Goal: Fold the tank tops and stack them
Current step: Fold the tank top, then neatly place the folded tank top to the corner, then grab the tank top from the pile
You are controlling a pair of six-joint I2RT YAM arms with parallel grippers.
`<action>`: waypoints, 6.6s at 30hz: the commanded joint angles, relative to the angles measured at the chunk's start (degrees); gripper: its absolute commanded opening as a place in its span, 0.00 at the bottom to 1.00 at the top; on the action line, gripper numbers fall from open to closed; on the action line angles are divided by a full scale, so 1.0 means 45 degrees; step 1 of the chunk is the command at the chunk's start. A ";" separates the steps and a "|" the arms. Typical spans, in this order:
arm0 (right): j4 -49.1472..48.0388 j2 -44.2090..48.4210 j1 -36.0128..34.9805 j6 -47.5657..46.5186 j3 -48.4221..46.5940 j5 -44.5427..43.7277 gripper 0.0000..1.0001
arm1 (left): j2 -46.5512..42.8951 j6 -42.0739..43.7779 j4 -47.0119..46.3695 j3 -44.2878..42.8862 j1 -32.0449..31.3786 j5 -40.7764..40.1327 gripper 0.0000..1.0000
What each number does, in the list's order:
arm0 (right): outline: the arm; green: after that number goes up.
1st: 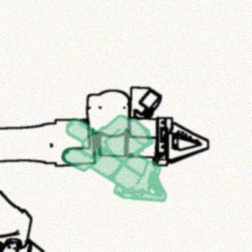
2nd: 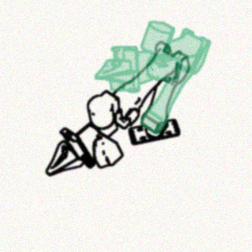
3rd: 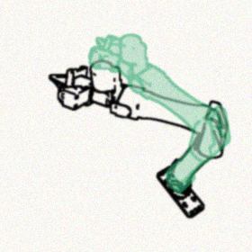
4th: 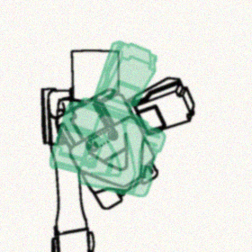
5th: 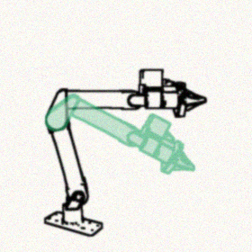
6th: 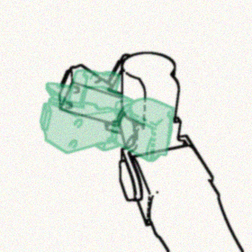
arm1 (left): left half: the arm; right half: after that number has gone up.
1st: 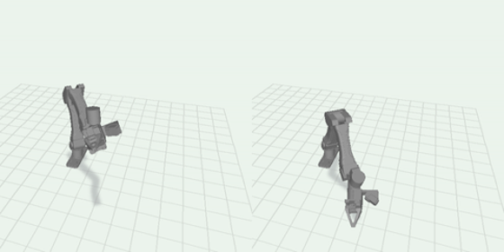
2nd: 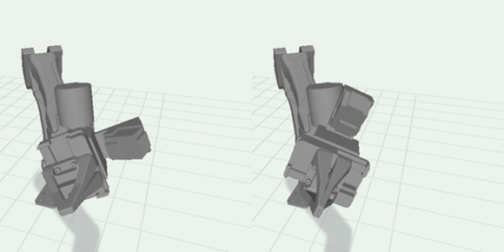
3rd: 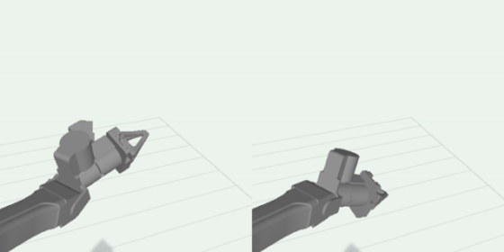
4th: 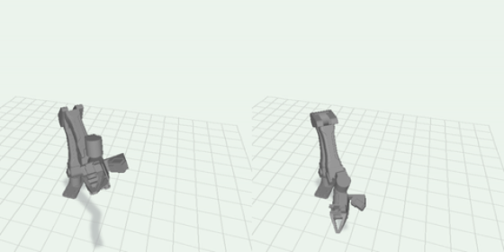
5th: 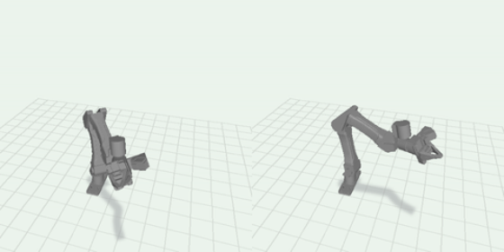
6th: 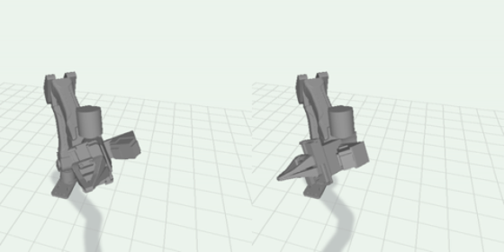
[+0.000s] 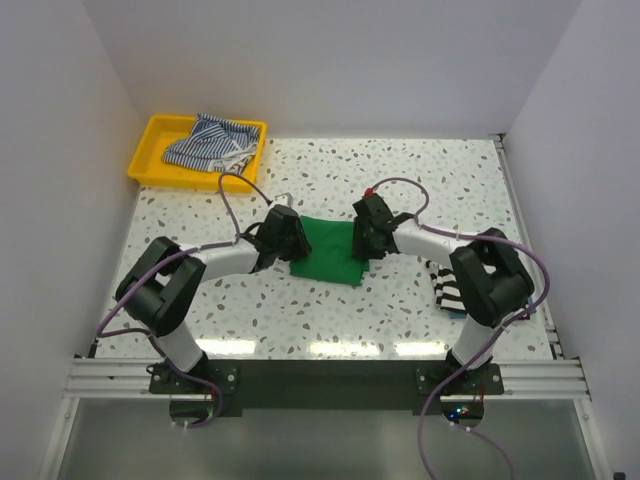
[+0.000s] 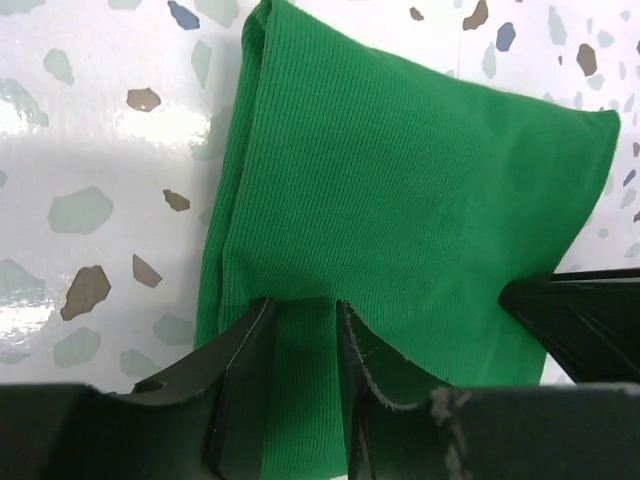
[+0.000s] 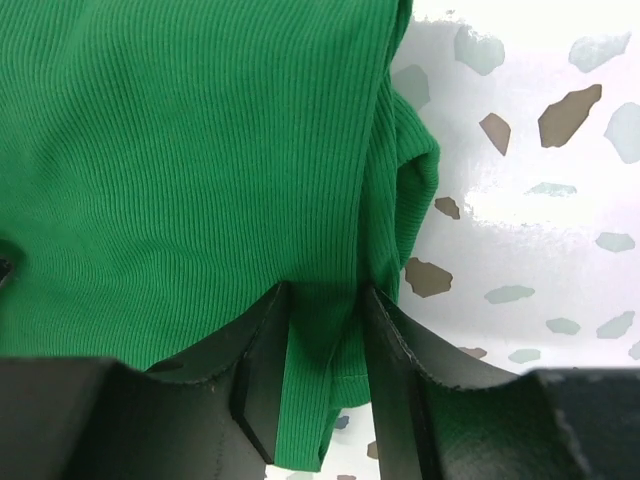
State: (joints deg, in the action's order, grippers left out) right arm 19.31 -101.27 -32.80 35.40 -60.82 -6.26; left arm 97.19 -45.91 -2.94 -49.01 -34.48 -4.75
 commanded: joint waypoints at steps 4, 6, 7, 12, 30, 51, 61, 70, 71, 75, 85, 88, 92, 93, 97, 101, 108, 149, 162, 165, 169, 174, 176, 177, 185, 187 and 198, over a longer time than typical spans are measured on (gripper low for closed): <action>0.0024 0.0861 -0.0017 0.0220 0.0214 0.0005 0.44 | 0.0103 -0.0129 -0.0538 0.0481 -0.0209 -0.0350 0.35; 0.0219 0.1390 0.0003 0.0278 0.0292 -0.0267 0.54 | -0.0014 -0.0169 -0.0655 0.0637 -0.0267 -0.0330 0.35; 0.0452 0.1991 0.0158 0.0298 0.0350 -0.0385 0.58 | -0.0112 -0.0169 -0.0636 0.0677 -0.0287 -0.0350 0.35; -0.0246 0.3500 0.1115 0.0708 0.2009 0.0921 0.85 | -0.0386 -0.0169 -0.0518 0.0813 -0.0287 -0.0156 0.35; -0.4581 0.0925 0.1331 0.2407 0.3925 0.3207 0.82 | -0.1030 -0.0813 -0.1144 0.2181 -0.0522 0.0763 0.34; -0.1443 0.0727 0.1253 0.0283 0.2814 0.1647 0.00 | -0.1907 -0.1068 -0.0952 0.2182 -0.1088 0.1623 0.43; 0.2288 0.2307 0.1253 -0.1771 0.1933 -0.1263 0.00 | -0.6144 0.1039 0.2780 0.0950 -0.1049 0.1739 0.65; 0.5550 0.3462 0.1292 -0.2689 0.0547 -0.4153 0.00 | -0.9310 0.2526 0.3993 0.2082 -0.0952 0.3087 0.66; 0.6036 0.3501 0.1292 -0.2729 0.0411 -0.4387 0.00 | -0.9602 0.2585 0.4032 0.2161 -0.0951 0.3146 0.66; 0.6899 0.3851 0.1351 -0.2768 -0.0194 -0.5053 0.00 | -0.9917 0.3150 0.4091 0.2396 -0.0873 0.3497 0.66; 0.8442 0.4088 0.2111 -0.3432 -0.1699 -0.6186 0.00 | -0.9723 0.4050 0.3622 0.3177 0.0356 0.5079 0.66; 0.8813 0.4126 0.2404 -0.3744 -0.2129 -0.6440 0.00 | -0.9664 0.4011 0.3407 0.3372 0.0377 0.5411 0.65; 0.9185 0.4322 0.2932 -0.4135 -0.2734 -0.6343 0.00 | -0.9624 0.4050 0.3427 0.3412 0.0377 0.5490 0.65; 0.9263 0.4360 0.2971 -0.4252 -0.2928 -0.6343 0.00 | -0.9605 0.4050 0.3446 0.3431 0.0377 0.5509 0.65; 0.9789 0.4419 0.3225 -0.4487 -0.3340 -0.6460 0.00 | -0.9527 0.4050 0.3407 0.3450 0.0357 0.5646 0.65; 1.0122 0.4575 0.3537 -0.4682 -0.3613 -0.6363 0.00 | -0.9527 0.4031 0.3368 0.3470 0.0357 0.5685 0.65; 1.0435 0.4907 0.3967 -0.4819 -0.3887 -0.6109 0.00 | -0.9527 0.4050 0.3407 0.3509 0.0338 0.5724 0.65; 1.0456 0.5589 0.8343 -0.2515 -0.2990 -0.4827 0.99 | -0.9351 0.4011 0.3193 0.3665 0.0162 0.6135 0.65; 0.7842 0.7545 0.2787 0.0393 -0.0783 -0.4290 0.99 | -0.9136 0.3894 0.3250 0.3646 0.0826 0.5959 0.65; 0.6924 0.6980 0.0717 0.1117 -0.0665 -0.4448 0.99 | -0.9078 0.3777 0.3348 0.3548 0.0982 0.5511 0.65; 0.5575 0.5615 -0.2199 0.1762 -0.0878 -0.5210 0.99 | -0.9058 0.3252 0.3310 0.3587 0.1060 0.4691 0.65; 0.3369 0.3660 -0.3844 0.1276 -0.1464 -0.4236 0.99 | -0.8572 0.2391 0.3329 0.2556 0.1547 0.2310 0.66; 0.2938 0.3173 -0.3845 0.0769 -0.1816 -0.3864 0.99 | -0.7387 0.2234 0.3465 0.0957 0.2366 0.1162 0.66; 0.2839 0.3092 -0.3825 0.0496 -0.1991 -0.3804 0.99 | -0.6895 0.2118 0.3678 -0.0345 0.2562 0.0439 0.66; 0.1531 0.3013 -0.3845 -0.0171 -0.1643 -0.2146 0.99 | -0.0653 0.1725 0.2783 -0.6016 0.4750 -0.3549 0.70; 0.1198 0.3168 -0.3845 -0.0248 -0.1312 -0.1561 0.99 | 0.0662 0.2211 0.2529 -0.7787 0.5218 -0.3825 0.72; 0.0670 0.3111 -0.3825 -0.0913 -0.0821 -0.1147 0.99 | 0.8498 0.3328 0.2839 -1.4691 0.6236 -0.4276 0.75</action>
State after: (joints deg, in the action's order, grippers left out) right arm 24.95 -88.33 -50.13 33.28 -64.18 -12.25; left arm 132.77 -33.12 9.21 -109.40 -6.83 -21.71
